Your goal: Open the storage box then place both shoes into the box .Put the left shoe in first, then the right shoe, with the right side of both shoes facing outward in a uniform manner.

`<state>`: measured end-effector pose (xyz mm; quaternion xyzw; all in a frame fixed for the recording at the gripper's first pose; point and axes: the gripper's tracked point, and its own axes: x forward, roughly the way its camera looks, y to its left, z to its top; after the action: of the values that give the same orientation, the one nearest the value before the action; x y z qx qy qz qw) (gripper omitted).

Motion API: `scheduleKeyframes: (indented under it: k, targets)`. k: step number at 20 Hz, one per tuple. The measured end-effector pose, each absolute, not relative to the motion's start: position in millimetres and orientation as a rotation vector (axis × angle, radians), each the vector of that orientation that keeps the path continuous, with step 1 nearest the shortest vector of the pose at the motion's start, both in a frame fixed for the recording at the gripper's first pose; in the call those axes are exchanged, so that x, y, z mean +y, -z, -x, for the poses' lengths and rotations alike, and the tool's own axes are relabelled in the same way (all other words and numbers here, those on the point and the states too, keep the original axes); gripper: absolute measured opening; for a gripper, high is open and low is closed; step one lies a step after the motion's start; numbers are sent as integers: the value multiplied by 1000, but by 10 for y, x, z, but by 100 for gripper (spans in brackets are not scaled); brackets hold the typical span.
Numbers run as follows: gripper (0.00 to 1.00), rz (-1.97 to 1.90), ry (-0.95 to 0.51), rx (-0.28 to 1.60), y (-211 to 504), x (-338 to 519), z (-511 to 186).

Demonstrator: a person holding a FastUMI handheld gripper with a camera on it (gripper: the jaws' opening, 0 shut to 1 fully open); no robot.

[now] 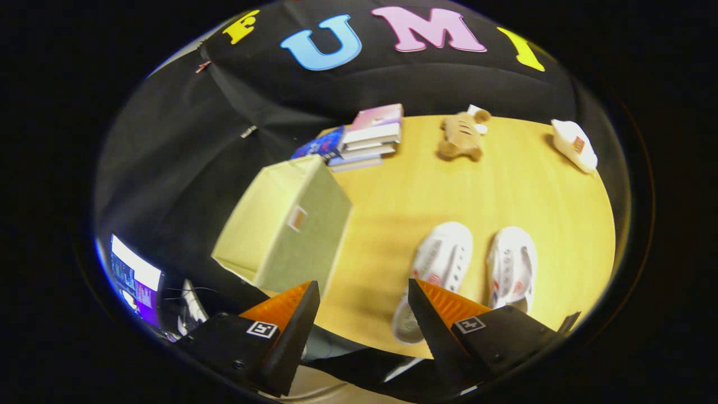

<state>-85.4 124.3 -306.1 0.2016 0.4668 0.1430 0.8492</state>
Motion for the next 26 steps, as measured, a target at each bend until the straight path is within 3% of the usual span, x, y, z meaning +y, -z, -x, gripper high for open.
scheduleKeyframes:
  k: [4,10,21,22,23,24,26]
  targets:
    - [94,-327,-204,1029,3504,929,1010]
    - [73,-160,-158,1054,4000,762,1034]
    - [48,-102,0,964,4424,593,512]
    - [37,-86,25,971,4464,554,500]
    - [33,-86,53,981,4484,512,504]
    - [20,-108,74,976,4493,467,492]
    - [10,-191,86,991,4472,487,495]
